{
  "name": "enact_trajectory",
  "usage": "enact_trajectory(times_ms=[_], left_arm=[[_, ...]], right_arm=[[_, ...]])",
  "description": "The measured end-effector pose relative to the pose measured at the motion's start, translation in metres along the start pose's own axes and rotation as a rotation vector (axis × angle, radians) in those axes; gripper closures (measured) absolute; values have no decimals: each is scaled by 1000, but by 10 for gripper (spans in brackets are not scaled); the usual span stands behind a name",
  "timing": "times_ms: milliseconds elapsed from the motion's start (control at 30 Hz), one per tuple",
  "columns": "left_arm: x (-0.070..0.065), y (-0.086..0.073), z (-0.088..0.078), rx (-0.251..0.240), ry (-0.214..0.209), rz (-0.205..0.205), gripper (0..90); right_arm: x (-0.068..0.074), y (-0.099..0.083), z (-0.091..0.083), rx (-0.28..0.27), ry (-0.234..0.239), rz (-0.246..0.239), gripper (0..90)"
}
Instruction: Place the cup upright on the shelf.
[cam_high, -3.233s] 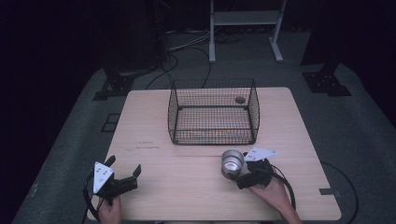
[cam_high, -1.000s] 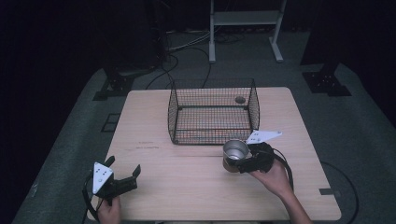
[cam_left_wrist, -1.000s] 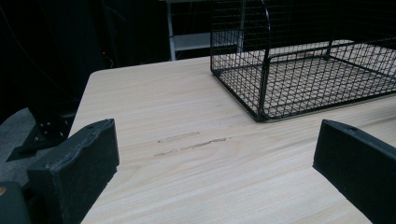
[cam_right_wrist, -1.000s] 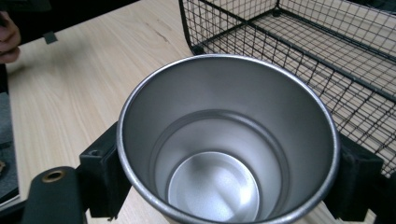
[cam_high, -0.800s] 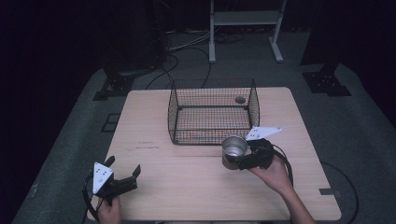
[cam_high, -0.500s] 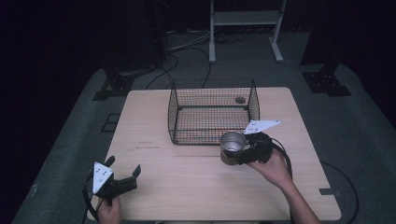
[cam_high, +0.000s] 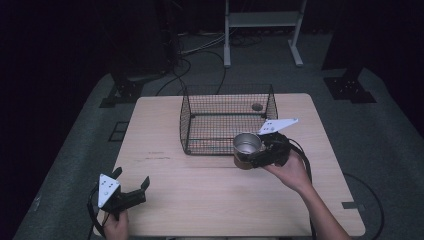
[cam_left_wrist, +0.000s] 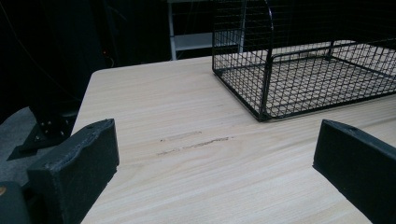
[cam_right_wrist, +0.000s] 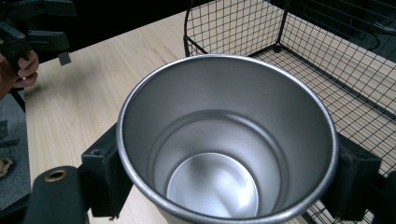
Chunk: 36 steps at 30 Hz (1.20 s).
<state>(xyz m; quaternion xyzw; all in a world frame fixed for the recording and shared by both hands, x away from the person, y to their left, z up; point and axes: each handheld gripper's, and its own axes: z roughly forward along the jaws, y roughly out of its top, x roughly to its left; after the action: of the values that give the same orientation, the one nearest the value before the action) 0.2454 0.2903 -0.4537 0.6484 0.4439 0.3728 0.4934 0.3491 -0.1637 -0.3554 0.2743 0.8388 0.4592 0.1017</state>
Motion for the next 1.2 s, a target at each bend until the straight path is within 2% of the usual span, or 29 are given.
enact_trajectory(times_ms=[500, 1200], left_arm=[[1, 0, 0, -2, 1, 2, 0], [2, 1, -1, 4, 0, 9, 0]], right_arm=[[-6, 23, 3, 0, 7, -16, 179], [-28, 65, 9, 7, -14, -26, 179]])
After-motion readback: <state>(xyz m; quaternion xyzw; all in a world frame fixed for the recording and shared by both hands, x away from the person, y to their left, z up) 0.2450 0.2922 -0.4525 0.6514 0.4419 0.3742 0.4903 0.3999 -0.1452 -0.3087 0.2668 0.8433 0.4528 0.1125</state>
